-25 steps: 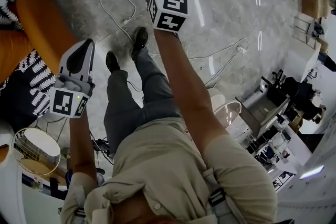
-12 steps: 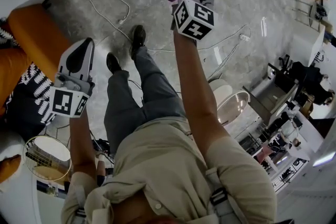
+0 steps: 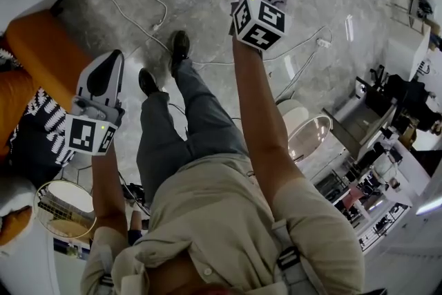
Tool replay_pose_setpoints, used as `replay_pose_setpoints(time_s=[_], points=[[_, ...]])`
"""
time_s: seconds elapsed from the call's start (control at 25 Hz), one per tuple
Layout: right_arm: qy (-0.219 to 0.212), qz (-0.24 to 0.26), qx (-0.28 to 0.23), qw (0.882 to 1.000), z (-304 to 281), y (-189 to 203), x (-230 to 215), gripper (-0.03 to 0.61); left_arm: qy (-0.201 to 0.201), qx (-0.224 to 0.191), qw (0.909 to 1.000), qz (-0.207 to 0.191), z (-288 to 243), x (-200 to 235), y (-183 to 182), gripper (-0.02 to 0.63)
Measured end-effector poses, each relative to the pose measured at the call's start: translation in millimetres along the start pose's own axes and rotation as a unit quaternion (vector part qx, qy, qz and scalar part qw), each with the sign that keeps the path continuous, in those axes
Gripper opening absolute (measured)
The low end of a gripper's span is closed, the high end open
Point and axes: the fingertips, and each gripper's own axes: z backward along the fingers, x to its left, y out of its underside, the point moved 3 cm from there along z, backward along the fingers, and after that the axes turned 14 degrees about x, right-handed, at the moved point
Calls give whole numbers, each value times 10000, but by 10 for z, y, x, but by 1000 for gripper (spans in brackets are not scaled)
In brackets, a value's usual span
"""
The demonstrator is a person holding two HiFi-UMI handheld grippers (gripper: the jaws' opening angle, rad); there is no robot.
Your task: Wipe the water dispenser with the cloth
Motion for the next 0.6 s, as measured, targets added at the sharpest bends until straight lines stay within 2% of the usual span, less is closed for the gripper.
replay_pose_setpoints(time_s=[0.6], points=[[-56, 226, 537, 9983, -650, 671, 130, 66, -165, 120, 9998, 62, -101, 102, 293, 15]])
